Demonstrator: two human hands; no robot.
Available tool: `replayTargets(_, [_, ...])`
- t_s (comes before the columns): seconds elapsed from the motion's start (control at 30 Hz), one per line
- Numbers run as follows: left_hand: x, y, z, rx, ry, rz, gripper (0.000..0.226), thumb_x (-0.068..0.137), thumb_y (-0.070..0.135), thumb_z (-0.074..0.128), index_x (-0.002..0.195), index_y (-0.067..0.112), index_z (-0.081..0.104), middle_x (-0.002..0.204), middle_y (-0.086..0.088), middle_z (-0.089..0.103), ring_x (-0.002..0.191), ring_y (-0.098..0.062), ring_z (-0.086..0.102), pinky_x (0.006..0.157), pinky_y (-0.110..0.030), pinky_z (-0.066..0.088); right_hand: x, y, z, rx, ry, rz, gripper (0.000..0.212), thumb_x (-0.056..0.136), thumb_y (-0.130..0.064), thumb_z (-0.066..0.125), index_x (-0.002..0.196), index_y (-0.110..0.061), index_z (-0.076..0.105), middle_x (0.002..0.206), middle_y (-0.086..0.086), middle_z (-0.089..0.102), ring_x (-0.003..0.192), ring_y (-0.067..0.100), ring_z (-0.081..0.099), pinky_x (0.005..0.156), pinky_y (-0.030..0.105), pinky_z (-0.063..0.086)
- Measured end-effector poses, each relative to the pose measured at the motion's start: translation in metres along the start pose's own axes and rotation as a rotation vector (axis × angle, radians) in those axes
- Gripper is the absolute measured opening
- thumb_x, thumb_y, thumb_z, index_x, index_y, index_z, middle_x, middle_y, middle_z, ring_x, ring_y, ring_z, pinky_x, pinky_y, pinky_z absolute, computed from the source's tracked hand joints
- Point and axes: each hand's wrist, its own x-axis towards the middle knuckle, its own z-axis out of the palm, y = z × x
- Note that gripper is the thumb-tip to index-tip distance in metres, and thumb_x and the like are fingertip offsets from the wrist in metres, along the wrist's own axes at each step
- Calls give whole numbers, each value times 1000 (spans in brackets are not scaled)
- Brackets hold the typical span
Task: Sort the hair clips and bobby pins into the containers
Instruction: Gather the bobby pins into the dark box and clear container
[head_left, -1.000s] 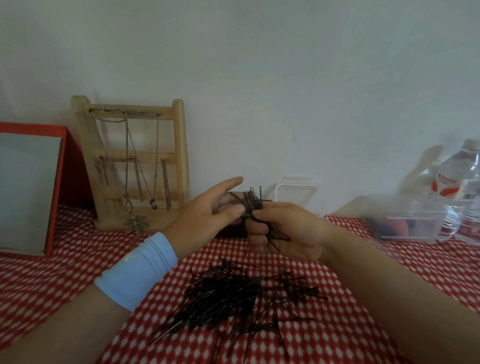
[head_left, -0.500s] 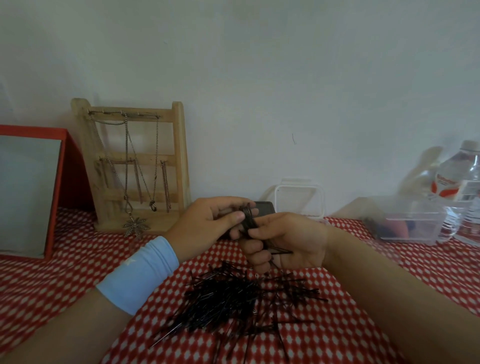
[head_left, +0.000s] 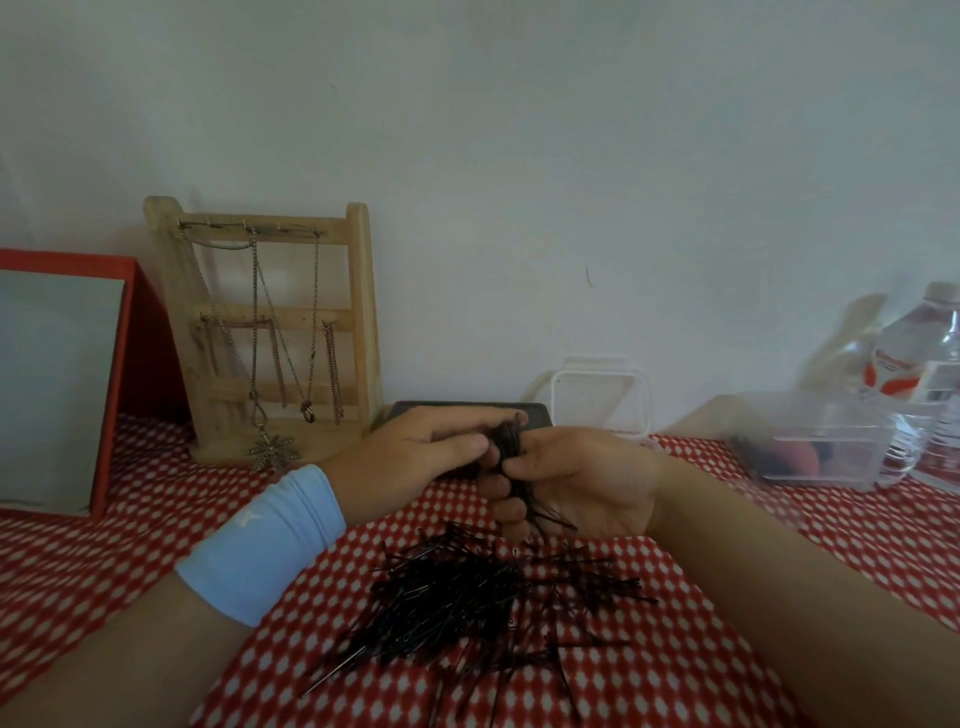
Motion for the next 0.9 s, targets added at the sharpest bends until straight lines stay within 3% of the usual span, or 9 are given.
replayTargets(0.13, [-1, 3, 4, -36, 93, 64, 41, 101, 19, 45, 141, 25, 50, 133, 14, 61, 125, -1, 53, 108, -20, 37, -2, -2, -2, -76, 52, -5, 15, 95, -6, 43, 97, -14, 55, 85, 5, 52, 73, 17, 50, 70, 28, 44])
replayTargets(0.23, [-1, 4, 6, 158, 82, 78, 36, 101, 13, 49, 132, 29, 60, 104, 26, 68, 109, 11, 58, 94, -5, 37, -1, -2, -3, -94, 84, 13, 12, 94, -9, 44, 95, -14, 54, 76, 3, 48, 70, 18, 49, 70, 30, 43])
replayTargets(0.27, [-1, 4, 6, 191, 94, 89, 34, 100, 13, 51, 128, 29, 63, 105, 28, 67, 109, 12, 58, 93, -4, 37, 0, -2, -3, -84, 91, 12, 11, 93, -10, 44, 96, -14, 54, 75, 2, 47, 69, 18, 48, 70, 30, 42])
replayTargets(0.4, [-2, 2, 1, 1, 117, 96, 31, 97, 15, 48, 119, 16, 70, 124, 9, 68, 116, -7, 61, 102, -18, 42, 2, -3, -1, -99, 76, 39, 10, 92, -14, 43, 98, -17, 50, 72, -2, 39, 60, 11, 36, 61, 26, 32])
replayTargets(0.53, [1, 5, 3, -215, 68, 33, 46, 95, -12, 39, 128, 10, 61, 129, 4, 65, 125, -7, 55, 106, -22, 42, -2, -6, 4, -98, -126, 75, 8, 88, -13, 45, 93, -18, 49, 71, -3, 33, 59, 11, 27, 56, 24, 27])
replayTargets(0.6, [1, 4, 0, -52, 21, 57, 43, 93, -13, 45, 123, 10, 66, 122, 5, 69, 118, -5, 60, 101, -17, 44, -4, -8, 7, -100, -170, 80, 10, 87, -12, 42, 93, -18, 48, 72, -2, 35, 61, 14, 24, 58, 26, 26])
replayTargets(0.7, [1, -3, -6, 283, 49, 125, 21, 92, 6, 63, 104, 17, 76, 99, 12, 72, 97, -4, 66, 87, -18, 50, -6, -8, 5, -105, -177, 77, 13, 83, -10, 43, 93, -18, 47, 75, 0, 33, 64, 16, 24, 60, 29, 25])
replayTargets(0.8, [2, -8, -9, 387, 193, 162, 16, 90, 12, 67, 96, 22, 78, 90, 13, 72, 88, -4, 67, 83, -22, 52, -4, -6, -1, -118, -90, 68, 16, 82, -7, 42, 91, -18, 49, 74, 1, 33, 61, 13, 29, 59, 29, 26])
replayTargets(0.9, [2, -9, -10, 300, 360, 88, 17, 90, 15, 67, 95, 27, 77, 84, 15, 74, 79, -4, 67, 77, -20, 52, 1, -5, -4, -130, 161, -41, 17, 80, -9, 40, 91, -18, 50, 71, 0, 32, 58, 13, 28, 56, 28, 29])
